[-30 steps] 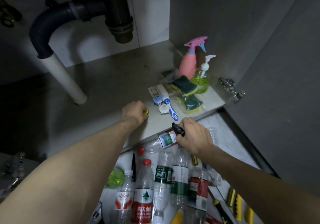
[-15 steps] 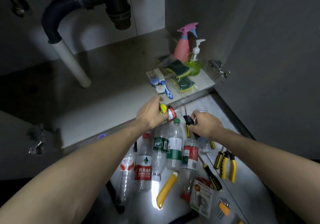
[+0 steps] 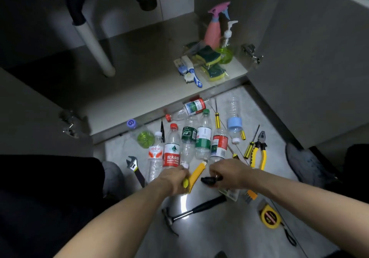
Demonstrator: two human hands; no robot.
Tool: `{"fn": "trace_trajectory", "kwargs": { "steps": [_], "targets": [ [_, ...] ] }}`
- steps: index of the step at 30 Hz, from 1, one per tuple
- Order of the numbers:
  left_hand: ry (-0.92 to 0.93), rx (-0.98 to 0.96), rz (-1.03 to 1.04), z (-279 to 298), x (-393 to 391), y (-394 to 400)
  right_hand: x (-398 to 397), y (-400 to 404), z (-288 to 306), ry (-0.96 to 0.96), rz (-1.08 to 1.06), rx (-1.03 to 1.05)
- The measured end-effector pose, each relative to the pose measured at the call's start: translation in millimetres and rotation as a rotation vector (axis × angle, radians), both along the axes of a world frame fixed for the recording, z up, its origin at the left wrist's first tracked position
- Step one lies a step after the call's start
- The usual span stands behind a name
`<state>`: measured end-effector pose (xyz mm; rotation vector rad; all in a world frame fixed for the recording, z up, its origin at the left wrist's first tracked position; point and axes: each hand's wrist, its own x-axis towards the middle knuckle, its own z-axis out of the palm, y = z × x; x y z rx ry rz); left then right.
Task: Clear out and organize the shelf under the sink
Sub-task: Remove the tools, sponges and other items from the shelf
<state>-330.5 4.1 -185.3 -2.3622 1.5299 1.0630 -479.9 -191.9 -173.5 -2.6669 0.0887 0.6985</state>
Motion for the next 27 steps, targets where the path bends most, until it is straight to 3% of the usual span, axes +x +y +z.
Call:
{"fn": "trace_trajectory", "kwargs": {
  "steps": [8, 15, 19, 27],
  "targets": [
    [0.025, -0.047, 0.103, 6, 14, 4, 11, 28, 8, -0.029, 0.053, 0.048],
    [-0.039, -0.199, 0.282, 35, 67, -54, 71, -50, 38, -0.14, -0.319, -0.055],
    [-0.084, -0.288, 0.39, 55, 119, -90, 114, -90, 54, -0.219, -0.532, -0.01],
    [-0.129, -0.449, 0.642, 62, 218, -165, 222, -129, 56, -0.36, -0.708, 0.074]
  ]
}}
